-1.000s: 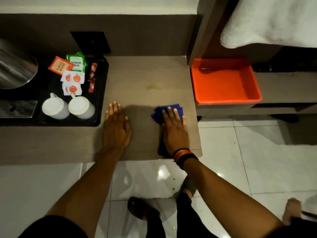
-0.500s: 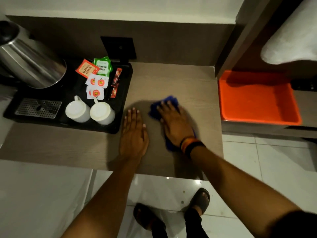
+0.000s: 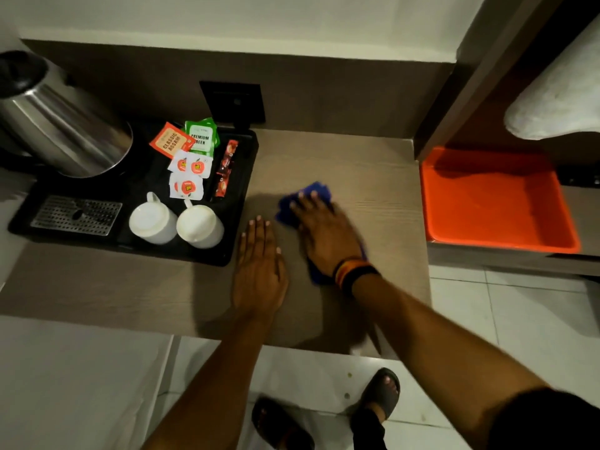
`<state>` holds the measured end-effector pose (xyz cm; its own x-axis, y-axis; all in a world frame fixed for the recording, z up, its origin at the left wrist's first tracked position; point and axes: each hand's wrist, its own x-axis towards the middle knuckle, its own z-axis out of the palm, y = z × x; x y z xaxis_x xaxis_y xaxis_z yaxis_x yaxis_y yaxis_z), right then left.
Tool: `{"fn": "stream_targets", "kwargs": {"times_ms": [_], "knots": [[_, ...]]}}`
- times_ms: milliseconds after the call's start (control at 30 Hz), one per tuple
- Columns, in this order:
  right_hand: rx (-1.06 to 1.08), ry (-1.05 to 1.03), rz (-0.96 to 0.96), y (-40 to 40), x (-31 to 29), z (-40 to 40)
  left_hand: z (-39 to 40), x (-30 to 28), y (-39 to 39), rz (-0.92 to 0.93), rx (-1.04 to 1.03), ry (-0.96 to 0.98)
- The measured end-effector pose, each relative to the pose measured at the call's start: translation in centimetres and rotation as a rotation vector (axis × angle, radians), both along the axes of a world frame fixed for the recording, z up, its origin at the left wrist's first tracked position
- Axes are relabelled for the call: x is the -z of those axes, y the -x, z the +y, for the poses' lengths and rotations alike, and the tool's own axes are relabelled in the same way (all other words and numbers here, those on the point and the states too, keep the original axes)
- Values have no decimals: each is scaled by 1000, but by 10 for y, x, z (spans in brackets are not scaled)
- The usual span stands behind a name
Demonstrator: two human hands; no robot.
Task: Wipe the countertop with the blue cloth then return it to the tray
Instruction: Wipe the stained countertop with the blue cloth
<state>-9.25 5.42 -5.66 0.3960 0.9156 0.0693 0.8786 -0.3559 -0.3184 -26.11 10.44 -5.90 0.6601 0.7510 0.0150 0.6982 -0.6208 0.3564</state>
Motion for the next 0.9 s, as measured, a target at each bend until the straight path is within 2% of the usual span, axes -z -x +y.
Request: {"fn": "stream_targets", "kwargs": {"times_ms": [67, 200, 333, 500, 567, 633, 700, 767, 833, 900], "knots": [[-67, 5, 10, 18, -2, -50, -3, -4, 6, 6, 11, 22], [212, -26, 86, -15, 0, -113, 0, -4, 31, -29, 59, 52], [465, -28, 67, -64, 2, -73, 3, -4, 28, -47, 63, 70], [547, -7, 54, -136, -4, 11, 9, 6, 26, -90, 101, -8], [503, -14, 81, -138, -9, 35, 10, 9, 26, -94, 84, -6], [348, -52, 122, -107, -10, 40, 10, 9, 25, -103, 84, -4], [115, -38, 84, -61, -4, 22, 11, 9, 26, -104, 102, -18], [52, -52, 53, -46, 5, -9, 11, 9, 28, -97, 120, -26], [250, -151, 105, -71, 8, -21, 14, 9, 27, -97, 119, -31], [469, -141, 119, -109, 8, -10, 13, 10, 27, -92, 98, -25]]}}
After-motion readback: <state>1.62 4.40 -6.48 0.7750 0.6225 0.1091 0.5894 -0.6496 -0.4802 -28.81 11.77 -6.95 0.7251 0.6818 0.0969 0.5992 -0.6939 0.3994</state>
